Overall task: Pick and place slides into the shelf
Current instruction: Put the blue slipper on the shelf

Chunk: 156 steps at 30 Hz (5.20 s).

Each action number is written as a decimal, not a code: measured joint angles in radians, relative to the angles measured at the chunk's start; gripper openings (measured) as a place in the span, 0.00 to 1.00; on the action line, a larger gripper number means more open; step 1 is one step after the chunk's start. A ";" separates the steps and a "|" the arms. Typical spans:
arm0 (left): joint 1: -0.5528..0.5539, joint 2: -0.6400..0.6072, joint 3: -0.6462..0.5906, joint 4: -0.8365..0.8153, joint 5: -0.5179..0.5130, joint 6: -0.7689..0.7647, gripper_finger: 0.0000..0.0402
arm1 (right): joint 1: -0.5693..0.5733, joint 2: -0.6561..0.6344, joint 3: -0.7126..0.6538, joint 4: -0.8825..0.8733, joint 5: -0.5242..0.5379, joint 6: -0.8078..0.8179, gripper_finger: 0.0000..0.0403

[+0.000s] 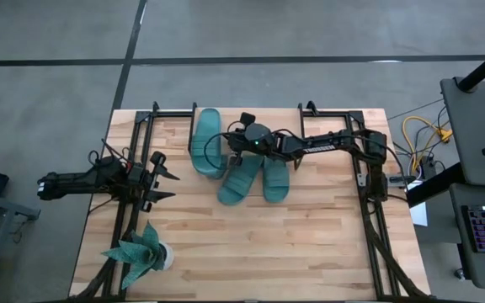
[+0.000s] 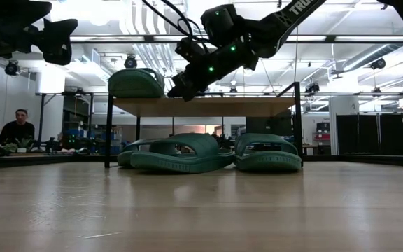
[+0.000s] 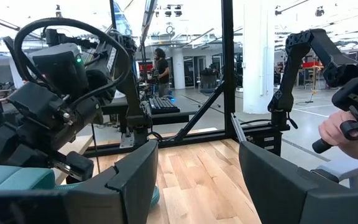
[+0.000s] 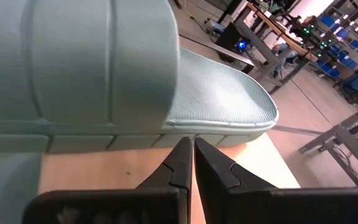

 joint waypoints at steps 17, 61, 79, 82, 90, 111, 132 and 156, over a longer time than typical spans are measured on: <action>0.000 -0.001 0.000 0.000 0.000 0.000 0.53 | 0.000 0.047 0.079 0.000 -0.052 0.010 0.02; 0.000 -0.001 -0.001 0.003 0.000 -0.001 0.53 | 0.198 -0.313 0.042 -0.400 0.237 -0.034 0.02; 0.000 0.002 -0.001 0.025 0.000 -0.001 0.53 | 0.545 -0.585 -0.285 -0.431 0.572 0.103 0.02; 0.000 0.002 -0.001 0.025 0.000 -0.001 0.53 | 0.579 -0.608 -0.322 -0.427 0.578 0.120 0.02; 0.000 0.003 -0.001 0.025 0.000 -0.001 0.53 | 0.646 -0.615 -0.344 -0.429 0.630 0.093 0.09; 0.000 0.005 -0.001 0.027 0.000 -0.001 0.53 | 0.717 -0.602 -0.328 -0.460 0.708 0.106 0.46; 0.000 0.005 -0.002 0.027 0.000 -0.001 0.53 | 0.757 -0.602 -0.436 -0.607 0.584 0.399 0.45; 0.000 0.007 -0.003 0.027 0.000 -0.001 0.53 | 0.756 -0.502 -0.626 -0.417 0.588 0.472 0.39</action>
